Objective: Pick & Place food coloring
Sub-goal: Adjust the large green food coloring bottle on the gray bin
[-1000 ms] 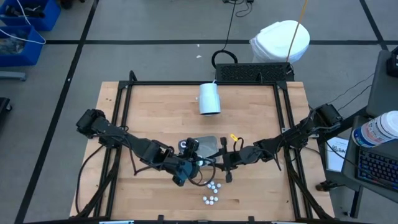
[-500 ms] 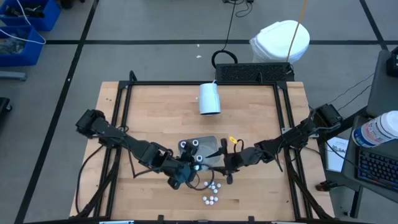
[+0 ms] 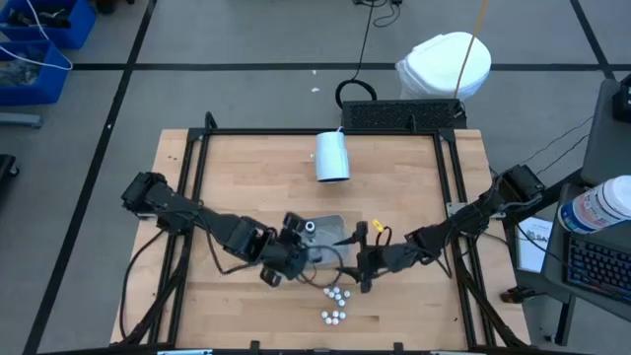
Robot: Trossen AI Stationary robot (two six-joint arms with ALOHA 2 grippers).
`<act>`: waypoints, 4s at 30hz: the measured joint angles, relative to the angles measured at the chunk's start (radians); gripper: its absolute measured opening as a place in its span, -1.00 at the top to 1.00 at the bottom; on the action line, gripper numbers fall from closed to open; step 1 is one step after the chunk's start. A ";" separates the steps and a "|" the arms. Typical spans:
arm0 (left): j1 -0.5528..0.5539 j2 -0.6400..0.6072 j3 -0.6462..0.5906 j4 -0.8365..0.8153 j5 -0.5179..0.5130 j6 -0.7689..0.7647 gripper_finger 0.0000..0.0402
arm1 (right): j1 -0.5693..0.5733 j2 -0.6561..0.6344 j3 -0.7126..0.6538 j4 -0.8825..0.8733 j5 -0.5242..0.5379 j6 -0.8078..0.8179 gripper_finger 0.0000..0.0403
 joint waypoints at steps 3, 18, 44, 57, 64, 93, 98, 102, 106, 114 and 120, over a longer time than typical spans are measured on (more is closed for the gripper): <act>0.025 0.000 0.052 -0.055 0.032 -0.020 0.39 | 0.028 0.000 0.000 -0.025 0.005 0.003 -0.41; 0.043 0.000 0.099 -0.217 0.087 -0.038 0.39 | 0.041 0.000 -0.023 -0.061 0.056 0.022 -0.36; 0.113 0.243 0.252 -0.444 0.231 0.196 0.39 | -0.005 0.000 -0.037 -0.051 0.056 -0.018 -0.34; 0.144 0.265 0.255 -0.438 0.228 0.201 0.39 | -0.011 0.000 -0.046 -0.051 0.053 -0.012 -0.34; 0.144 0.265 0.255 -0.415 0.278 0.181 0.39 | -0.011 0.000 -0.046 -0.050 0.052 -0.009 -0.34; 0.149 0.372 0.241 -0.388 0.307 0.128 0.39 | -0.010 0.000 -0.047 -0.054 0.047 0.017 -0.34; 0.150 0.368 0.206 -0.387 0.316 0.111 0.39 | -0.010 0.000 -0.047 -0.057 0.047 0.034 -0.34; 0.150 0.369 0.183 -0.388 0.292 0.077 0.31 | -0.010 0.000 -0.047 -0.052 0.021 0.038 -0.34; 0.147 0.373 0.178 -0.390 0.243 0.054 -0.05 | -0.010 0.000 -0.047 -0.050 0.019 0.038 -0.34; 0.144 0.373 0.178 -0.392 0.229 0.054 -0.30 | -0.010 0.000 -0.047 -0.038 0.021 0.035 -0.34; 0.142 0.368 0.194 -0.398 0.223 0.063 -0.21 | -0.010 0.000 -0.047 -0.034 0.021 0.034 -0.34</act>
